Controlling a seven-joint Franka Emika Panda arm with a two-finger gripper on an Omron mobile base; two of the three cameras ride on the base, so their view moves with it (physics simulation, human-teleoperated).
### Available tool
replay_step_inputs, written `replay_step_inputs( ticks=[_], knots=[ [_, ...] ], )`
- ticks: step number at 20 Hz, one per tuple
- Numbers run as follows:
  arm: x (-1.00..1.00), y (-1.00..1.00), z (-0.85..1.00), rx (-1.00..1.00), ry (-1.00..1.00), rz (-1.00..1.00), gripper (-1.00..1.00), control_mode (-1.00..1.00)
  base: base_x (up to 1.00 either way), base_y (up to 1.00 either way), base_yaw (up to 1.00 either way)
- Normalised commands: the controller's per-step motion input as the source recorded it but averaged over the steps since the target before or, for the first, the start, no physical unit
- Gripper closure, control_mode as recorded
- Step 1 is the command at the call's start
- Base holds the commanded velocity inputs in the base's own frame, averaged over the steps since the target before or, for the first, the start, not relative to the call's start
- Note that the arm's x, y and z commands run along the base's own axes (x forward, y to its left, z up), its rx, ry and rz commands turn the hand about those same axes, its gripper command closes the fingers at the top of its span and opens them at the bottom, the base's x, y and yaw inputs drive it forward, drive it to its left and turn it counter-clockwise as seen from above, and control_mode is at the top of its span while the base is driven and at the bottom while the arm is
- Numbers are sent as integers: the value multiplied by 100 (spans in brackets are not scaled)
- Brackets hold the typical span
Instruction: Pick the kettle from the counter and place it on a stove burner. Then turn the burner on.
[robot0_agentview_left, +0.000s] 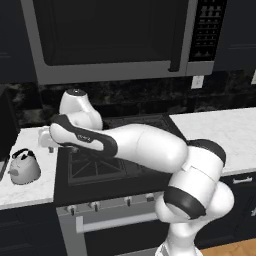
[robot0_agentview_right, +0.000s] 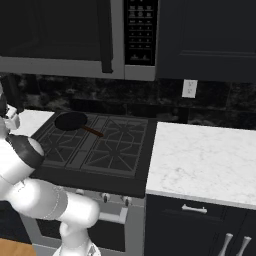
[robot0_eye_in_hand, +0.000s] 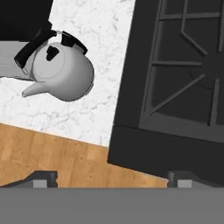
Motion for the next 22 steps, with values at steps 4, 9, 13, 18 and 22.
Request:
replay_step_inputs(
  ticks=[4, 9, 13, 18, 22],
  knots=[
    [2, 100, -7, 7, 0, -5, -100, -100, 0, 0, 0],
    [17, 84, 0, -4, 0, -4, -100, -100, 0, 0, 0],
    [33, 54, 0, -2, 0, -8, -100, -100, 0, 0, 0],
    [35, 31, 0, 0, 0, -8, -100, -100, 0, 0, 0],
    [39, 29, 0, 0, 0, -6, -100, -100, 0, 0, 0]
  ],
)
